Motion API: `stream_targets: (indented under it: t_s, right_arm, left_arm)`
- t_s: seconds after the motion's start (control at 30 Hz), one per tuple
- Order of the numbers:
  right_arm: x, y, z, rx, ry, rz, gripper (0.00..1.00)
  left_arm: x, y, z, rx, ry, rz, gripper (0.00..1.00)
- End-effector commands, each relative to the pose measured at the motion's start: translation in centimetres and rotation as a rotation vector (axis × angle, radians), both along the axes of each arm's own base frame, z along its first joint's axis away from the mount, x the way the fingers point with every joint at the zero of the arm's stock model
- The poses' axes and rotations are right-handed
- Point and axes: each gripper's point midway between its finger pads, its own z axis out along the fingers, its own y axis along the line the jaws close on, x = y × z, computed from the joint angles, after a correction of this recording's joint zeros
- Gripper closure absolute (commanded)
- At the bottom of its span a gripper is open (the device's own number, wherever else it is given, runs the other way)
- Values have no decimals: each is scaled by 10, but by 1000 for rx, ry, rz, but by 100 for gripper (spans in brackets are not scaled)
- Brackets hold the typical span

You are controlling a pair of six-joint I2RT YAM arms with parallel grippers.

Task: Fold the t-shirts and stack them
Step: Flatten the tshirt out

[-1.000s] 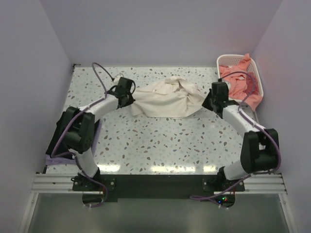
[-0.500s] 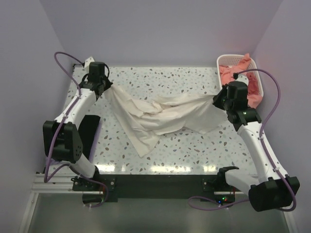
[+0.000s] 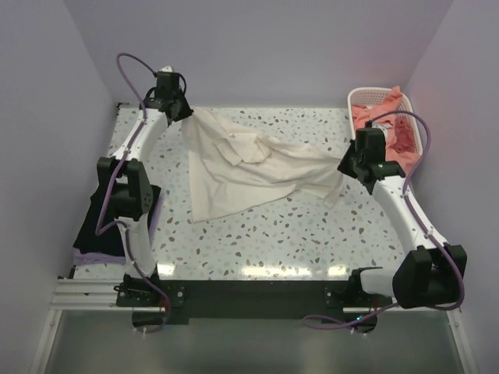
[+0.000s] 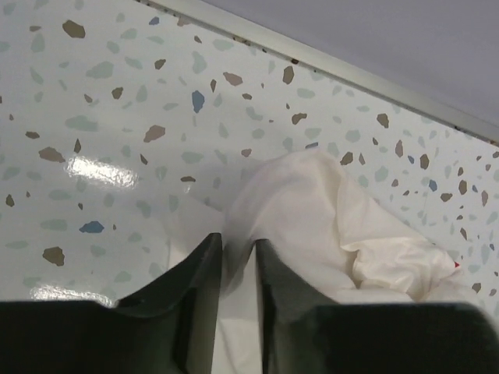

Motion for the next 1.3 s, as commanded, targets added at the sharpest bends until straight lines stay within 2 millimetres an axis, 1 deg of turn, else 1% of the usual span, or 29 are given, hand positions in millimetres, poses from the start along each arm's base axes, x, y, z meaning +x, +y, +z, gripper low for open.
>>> stream_targets:
  t_s: [0.0,0.03,0.07,0.1,0.13,0.17,0.2,0.23,0.27,0.3,0.33,0.37,0.4,0.43,0.5,0.53,0.57,0.6,0.63,0.67,0.7,0.77,0.8,0.83,0.9,0.97,1.07,1.1,1.27]
  right_arm:
    - [24,-8,-4,12,-7,-46,94]
    - [31,-11,-10,15,-3,-62,90]
    - [35,-10,-15,20,4,-63,86]
    - [38,-16,-18,25,12,-77,83]
    - [46,-16,-25,35,30,-77,78]
    - [50,-18,-28,36,35,-84,74]
    - [54,-20,-31,43,43,-90,72]
    - [61,-21,-30,48,48,-86,68]
    - [63,-21,-40,50,79,-86,63]
    - [66,-21,-41,54,86,-83,61]
    - [69,-19,-40,58,79,-73,59]
    - [69,-19,-40,58,77,-69,52]
    - [70,-19,-39,59,74,-67,49]
    - [69,-17,-37,56,72,-53,48]
    - [65,-17,-29,55,56,-46,47]
    - [62,-16,-27,55,46,-38,47]
    - [59,-16,-25,53,37,-36,47]
    - [55,-16,-15,57,6,-34,47]
    - [49,-15,-17,61,8,-29,47]
    - [46,-14,-15,63,-4,-24,46]
    - [42,-12,-12,72,-13,-17,46]
    - [35,-9,-5,87,-39,-2,46]
    - [32,-6,-3,99,-46,12,46]
    - [29,-4,1,105,-60,18,46]
    - [24,-3,2,109,-62,23,46]
    - [22,-1,9,116,-85,35,46]
    - [20,-1,15,116,-100,36,46]
    - [19,-1,15,116,-99,35,46]
    - [17,-2,16,111,-105,36,46]
  left_arm:
    - [5,-6,24,-10,-22,-78,67]
    - [1,-6,30,-11,-36,-78,53]
    - [-4,-5,32,-12,-39,-74,47]
    - [-8,-3,35,-12,-44,-65,42]
    - [-19,-2,22,-12,-11,-56,39]
    - [-29,0,39,-27,-46,-42,36]
    - [-40,3,40,-32,-42,-17,35]
    - [-62,6,9,-39,34,10,33]
    - [-78,7,32,-86,-26,42,32]
    - [-93,9,26,-103,-24,68,32]
    - [-124,13,-16,-110,62,101,32]
    - [-140,16,4,-163,-14,145,34]
    - [-156,17,-6,-175,-10,167,36]
    - [-187,19,-23,-202,14,208,40]
    - [-215,19,-36,-174,31,251,43]
    - [-236,20,-45,-173,49,282,44]
    - [-249,7,-51,-152,65,259,45]
    - [-260,12,-58,-112,76,292,46]
    - [-268,9,-62,-108,84,296,46]
    - [-278,1,-66,-119,97,293,48]
    - [-283,-1,-71,-121,108,296,49]
    - [-294,-7,-89,-113,139,291,50]
    - [-299,-6,-100,-96,161,297,50]
    - [-299,-8,-107,-92,175,294,50]
    - [-300,-17,-115,-90,197,262,50]
    - [-296,-29,-123,-85,212,219,51]
    - [-296,-39,-131,-54,232,202,51]
    - [-294,-41,-131,-44,232,201,51]
    - [-299,-44,-150,0,278,204,50]
